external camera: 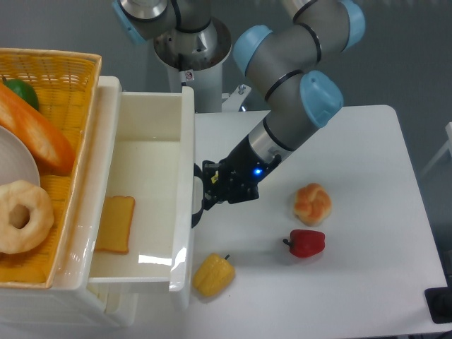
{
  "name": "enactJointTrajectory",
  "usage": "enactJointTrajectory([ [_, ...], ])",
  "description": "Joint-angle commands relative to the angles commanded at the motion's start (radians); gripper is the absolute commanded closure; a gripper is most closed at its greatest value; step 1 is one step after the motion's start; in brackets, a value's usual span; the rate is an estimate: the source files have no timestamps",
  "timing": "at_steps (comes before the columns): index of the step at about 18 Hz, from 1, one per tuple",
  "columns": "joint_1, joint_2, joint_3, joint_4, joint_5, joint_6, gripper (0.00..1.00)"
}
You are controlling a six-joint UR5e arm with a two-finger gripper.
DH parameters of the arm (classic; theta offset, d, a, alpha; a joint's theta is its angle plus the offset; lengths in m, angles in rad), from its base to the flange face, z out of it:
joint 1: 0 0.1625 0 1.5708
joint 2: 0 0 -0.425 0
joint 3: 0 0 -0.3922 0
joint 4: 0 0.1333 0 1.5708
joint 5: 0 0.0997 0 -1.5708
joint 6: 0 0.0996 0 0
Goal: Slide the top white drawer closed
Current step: 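Keep pushing the drawer front until it sits flush with the cabinet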
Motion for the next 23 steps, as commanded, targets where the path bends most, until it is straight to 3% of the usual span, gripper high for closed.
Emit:
enactJointTrajectory([
  [14,-0.107,0.006,-0.003,0.011,-0.009,-0.083,1.00],
  [19,-0.153,-0.003,-0.003,0.061,-0.009,-0.147,1.00],
  [23,-0.173,-0.005,-0.005,0.064,-0.009,-0.163,1.00],
])
